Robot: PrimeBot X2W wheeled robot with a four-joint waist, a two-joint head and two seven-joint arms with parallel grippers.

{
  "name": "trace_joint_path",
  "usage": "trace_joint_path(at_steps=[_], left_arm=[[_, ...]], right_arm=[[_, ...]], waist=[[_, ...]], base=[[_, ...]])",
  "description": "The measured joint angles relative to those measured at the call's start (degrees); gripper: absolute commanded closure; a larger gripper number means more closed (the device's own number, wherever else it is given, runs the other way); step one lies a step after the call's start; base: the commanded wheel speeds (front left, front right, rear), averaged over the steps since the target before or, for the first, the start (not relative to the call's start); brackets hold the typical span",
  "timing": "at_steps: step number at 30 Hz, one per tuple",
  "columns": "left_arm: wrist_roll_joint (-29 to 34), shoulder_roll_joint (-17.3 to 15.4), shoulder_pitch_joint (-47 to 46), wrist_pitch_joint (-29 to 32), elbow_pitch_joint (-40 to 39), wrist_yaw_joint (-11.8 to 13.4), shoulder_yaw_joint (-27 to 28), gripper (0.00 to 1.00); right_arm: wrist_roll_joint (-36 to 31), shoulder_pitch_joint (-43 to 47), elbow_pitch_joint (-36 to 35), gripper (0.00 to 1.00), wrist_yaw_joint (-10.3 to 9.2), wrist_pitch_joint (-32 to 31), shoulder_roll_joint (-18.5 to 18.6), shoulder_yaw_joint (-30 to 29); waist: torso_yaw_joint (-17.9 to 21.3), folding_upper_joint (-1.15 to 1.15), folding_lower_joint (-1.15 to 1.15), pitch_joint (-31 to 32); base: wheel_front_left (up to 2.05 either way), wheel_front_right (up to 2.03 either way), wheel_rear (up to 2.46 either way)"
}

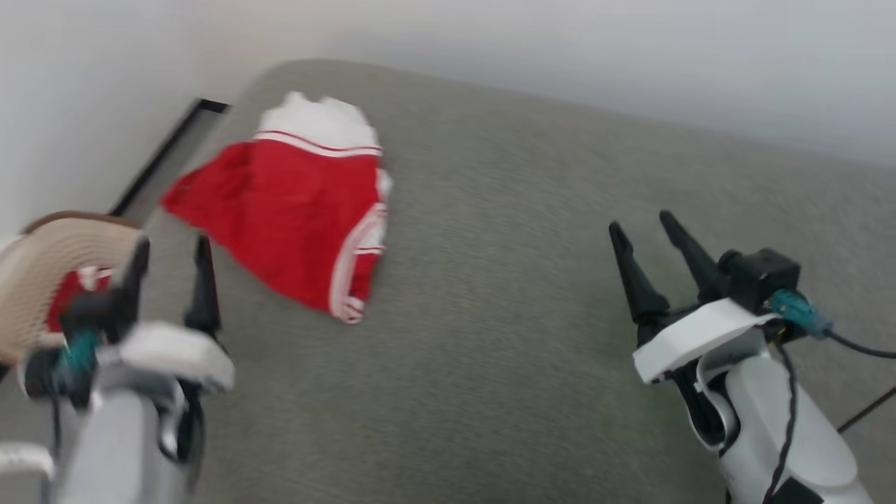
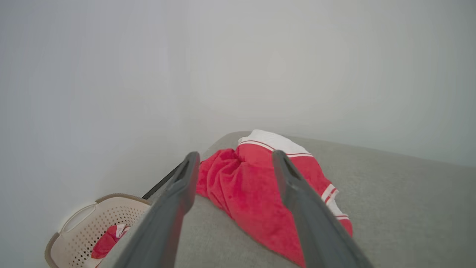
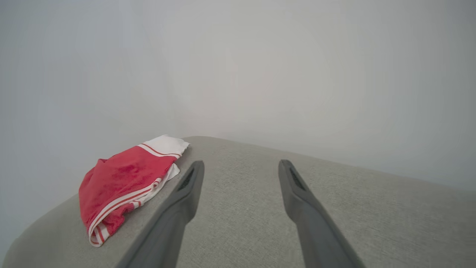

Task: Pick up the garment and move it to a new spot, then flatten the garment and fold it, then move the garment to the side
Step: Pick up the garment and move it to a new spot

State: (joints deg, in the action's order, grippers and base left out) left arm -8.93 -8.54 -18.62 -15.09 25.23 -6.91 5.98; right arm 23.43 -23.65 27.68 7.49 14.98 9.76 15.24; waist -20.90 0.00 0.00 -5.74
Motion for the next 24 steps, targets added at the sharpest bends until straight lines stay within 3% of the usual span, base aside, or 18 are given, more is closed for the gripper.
trace_joint_path(at_steps=[3,7,16,24], left_arm=[[-0.5,-4.5,-6.5,2.3,5.6,-0.3,-1.5,0.00],[-4.5,-10.2,-13.8,10.6,13.5,-0.6,-5.1,0.00],[-20.8,-22.0,-20.6,37.0,22.4,-0.6,-17.6,0.00],[-29.2,-28.9,-23.0,44.4,25.0,-0.6,-19.2,0.00]], right_arm=[[0.3,-0.8,-0.9,0.00,0.00,0.0,0.0,-0.2],[0.7,-1.5,-1.8,0.00,0.00,0.0,-0.1,-0.9],[1.3,-2.1,-3.4,0.00,0.00,0.0,-1.6,-2.4],[1.3,-4.6,-5.4,0.00,0.00,0.0,-2.7,-2.7]], waist=[[3.5,0.00,0.00,-2.0],[8.4,0.00,0.00,-4.8],[18.6,0.00,0.00,-11.0],[25.2,0.00,0.00,-17.3]], base=[[0.00,0.00,0.00],[0.00,0.00,0.00],[0.00,0.00,0.00],[0.00,0.00,0.00]])
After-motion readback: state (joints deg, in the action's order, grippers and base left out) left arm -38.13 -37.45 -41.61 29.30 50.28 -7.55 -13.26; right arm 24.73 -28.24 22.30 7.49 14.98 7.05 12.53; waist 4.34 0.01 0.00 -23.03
